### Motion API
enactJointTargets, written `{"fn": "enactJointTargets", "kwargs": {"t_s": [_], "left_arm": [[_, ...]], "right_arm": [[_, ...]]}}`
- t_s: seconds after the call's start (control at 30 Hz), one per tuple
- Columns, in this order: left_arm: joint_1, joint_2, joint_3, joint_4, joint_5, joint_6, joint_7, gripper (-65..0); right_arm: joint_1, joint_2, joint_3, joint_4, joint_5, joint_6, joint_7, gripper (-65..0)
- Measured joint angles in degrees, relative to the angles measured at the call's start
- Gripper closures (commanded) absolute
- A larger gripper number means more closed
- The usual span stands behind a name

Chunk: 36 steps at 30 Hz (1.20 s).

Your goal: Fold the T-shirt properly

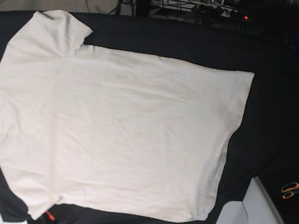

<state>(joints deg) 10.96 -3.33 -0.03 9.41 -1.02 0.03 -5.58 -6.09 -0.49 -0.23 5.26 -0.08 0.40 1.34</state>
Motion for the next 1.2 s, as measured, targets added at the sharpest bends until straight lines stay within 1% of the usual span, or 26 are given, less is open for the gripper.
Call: {"fn": "enactJointTargets", "kwargs": {"t_s": [0.03,0.1,0.17,0.2,0.27,0.3,0.33,0.37,0.4,0.43,0.47,0.5,0.53,0.57,0.6,0.63,0.67,0.7,0.73,0.77,0.83,0.97,1.07,1.1,1.17,1.2], "left_arm": [[-0.2,0.0,0.0,0.3,-1.8,0.0,-0.2,0.0],[-0.3,0.0,0.0,0.6,-5.1,0.0,-0.5,0.0],[-0.3,-0.3,0.0,0.5,-8.1,-0.1,-0.4,0.0],[-0.2,-0.5,0.5,0.5,-9.1,0.0,-0.2,-2.8],[0.0,-1.0,0.6,0.4,-9.6,0.0,0.0,-21.2],[0.3,-1.2,0.6,0.5,-9.8,0.0,0.0,-29.3],[0.5,-1.3,0.6,0.6,-9.8,0.0,0.0,-36.2],[0.7,-1.3,0.6,0.6,-9.7,0.0,0.0,-40.3],[0.8,-1.3,0.6,0.6,-9.8,0.0,-0.2,-42.0],[0.8,-1.1,0.6,0.6,-9.8,0.0,-0.2,-41.8],[0.8,-1.0,0.6,0.6,-9.7,0.0,-0.2,-41.8],[0.8,-0.9,0.6,0.6,-9.7,0.0,-0.2,-41.6],[0.7,-0.9,0.6,0.6,-9.8,0.0,-0.2,-40.2],[0.7,-0.9,0.6,0.6,-9.7,0.0,-0.2,-36.0],[0.7,-0.9,0.6,0.6,-9.7,0.0,-0.2,-29.0],[0.7,-1.0,0.6,0.6,-9.7,0.0,-0.2,-18.9],[0.7,-1.0,0.6,0.6,-9.7,0.0,-0.2,-6.1],[0.7,-1.0,0.6,0.6,-9.7,0.0,-0.2,0.0],[0.7,-1.0,0.6,0.6,-9.7,0.0,-0.2,0.0],[0.7,-1.0,0.6,0.6,-9.7,0.0,-0.2,0.0],[0.7,-1.0,0.6,0.6,-9.7,0.0,-0.2,0.0],[1.8,-1.0,0.6,2.2,-9.7,0.0,-0.4,0.0],[5.0,-1.2,0.7,7.0,-9.6,0.0,-0.6,0.0],[6.7,-1.5,0.8,10.0,-9.6,0.0,0.1,0.0],[10.9,-2.7,0.7,17.1,-9.6,-0.1,-0.3,0.0],[12.9,-3.3,0.2,20.5,-9.8,0.0,-0.4,0.0]], "right_arm": [[0.0,0.0,0.0,0.0,0.0,0.0,0.1,-12.5],[-0.1,0.0,0.0,0.0,0.0,0.0,0.0,-17.0],[-0.2,0.0,0.0,0.0,0.0,0.0,0.0,-18.6],[-0.2,0.0,0.0,0.0,0.0,0.0,0.0,-19.4],[-0.2,0.0,0.0,0.0,0.0,0.0,0.0,-22.5],[-0.3,0.0,0.0,0.0,0.0,0.0,0.0,-26.9],[-0.3,0.0,0.0,0.0,0.0,0.0,-0.1,-33.6],[-0.3,0.0,0.0,0.0,0.0,0.0,-0.2,-40.8],[-0.3,0.0,0.0,0.0,0.0,0.0,-0.3,-48.0],[-0.3,0.0,0.0,0.0,0.0,0.0,-0.3,-54.6],[-0.3,0.0,0.0,0.0,0.0,0.0,-0.3,-58.8],[-0.3,0.0,0.0,0.0,0.0,0.0,0.0,-58.7],[-0.3,0.0,0.0,0.0,0.0,0.0,0.0,-56.1],[-0.3,0.0,0.0,0.0,0.0,0.0,0.0,-51.9],[-0.3,0.0,0.0,0.0,0.0,0.0,0.0,-45.5],[-0.3,0.0,0.0,0.0,0.0,0.0,0.0,-36.6],[-0.3,0.0,0.0,0.0,0.1,0.0,-0.1,-25.4],[-0.3,0.1,-0.2,0.0,-0.1,0.0,-0.1,-12.0],[-0.3,0.3,-0.3,0.0,0.0,0.0,-0.2,0.0],[-0.3,0.5,-0.2,0.0,0.0,0.0,-0.2,0.0],[-0.3,0.8,-0.1,-0.1,0.0,-0.5,-0.3,-6.2],[-0.5,0.9,-0.1,-0.1,0.0,-0.4,-0.3,-0.9],[-0.5,0.8,-0.1,-0.1,0.0,-0.4,-0.4,0.0],[-0.7,0.7,-0.2,0.0,0.0,-0.4,-0.7,0.0],[-1.7,0.8,-0.1,1.2,-0.1,-0.4,-3.3,0.0],[-2.6,0.8,-0.1,2.5,-0.1,-0.4,-5.6,0.0]]}}
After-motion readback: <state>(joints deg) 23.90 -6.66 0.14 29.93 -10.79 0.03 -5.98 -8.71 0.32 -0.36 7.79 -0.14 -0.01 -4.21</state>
